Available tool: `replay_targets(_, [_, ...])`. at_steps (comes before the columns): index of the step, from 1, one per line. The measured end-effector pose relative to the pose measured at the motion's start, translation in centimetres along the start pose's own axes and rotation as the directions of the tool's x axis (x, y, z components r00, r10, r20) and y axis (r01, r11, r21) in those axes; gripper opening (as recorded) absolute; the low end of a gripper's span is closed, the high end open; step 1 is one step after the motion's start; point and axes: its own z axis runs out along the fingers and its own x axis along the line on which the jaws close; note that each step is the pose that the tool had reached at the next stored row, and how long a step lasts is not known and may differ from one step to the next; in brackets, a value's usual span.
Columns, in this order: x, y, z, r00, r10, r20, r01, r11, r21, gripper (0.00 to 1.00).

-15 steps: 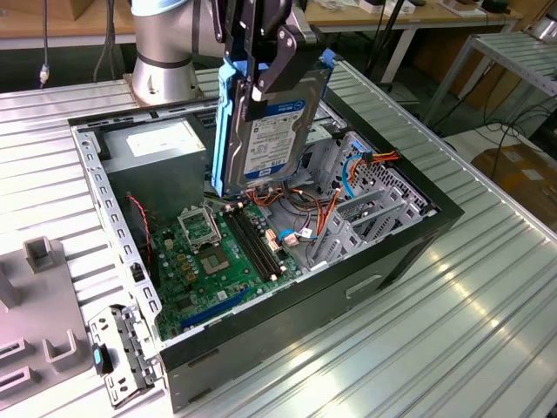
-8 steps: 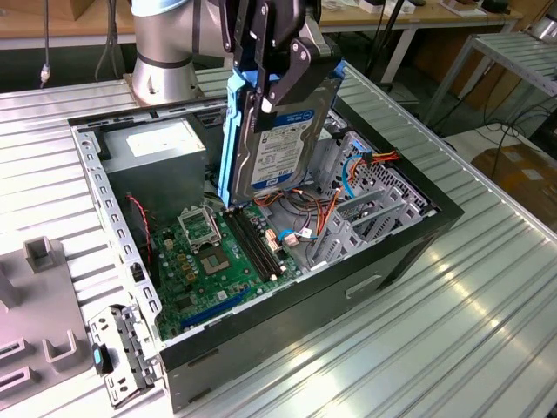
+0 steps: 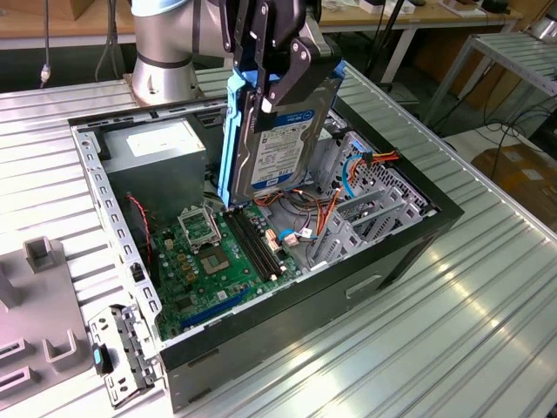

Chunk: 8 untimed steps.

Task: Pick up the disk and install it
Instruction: 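Insert the disk into the insertion slot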

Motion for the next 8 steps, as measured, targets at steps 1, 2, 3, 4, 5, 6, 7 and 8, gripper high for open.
replay_targets(1, [0.01,-0.07,0.00,1.0000,0.000,0.0000,0.000,1.0000,0.0000,0.37])
replay_targets(2, [-0.01,-1.96,0.01,1.0000,0.000,0.0000,0.000,1.0000,0.0000,0.37])
replay_targets(3, [-0.02,-3.85,0.02,1.0000,0.000,0.0000,0.000,1.0000,0.0000,0.37])
replay_targets(4, [-0.02,-4.49,0.03,1.0000,0.000,-0.0001,0.000,1.0000,0.0000,0.37])
replay_targets(5, [-0.02,-4.49,0.03,1.0000,0.000,-0.0001,0.000,1.0000,0.0000,0.37])
replay_targets(6, [-0.02,-4.49,0.03,1.0000,0.000,0.0000,0.000,1.0000,0.0000,0.37])
replay_targets(7, [-0.01,-4.49,0.03,1.0000,0.000,-0.0001,0.000,1.0000,0.0000,0.37])
replay_targets(8, [-0.01,-4.49,0.03,1.0000,0.000,-0.0001,0.000,1.0000,0.0000,0.37])
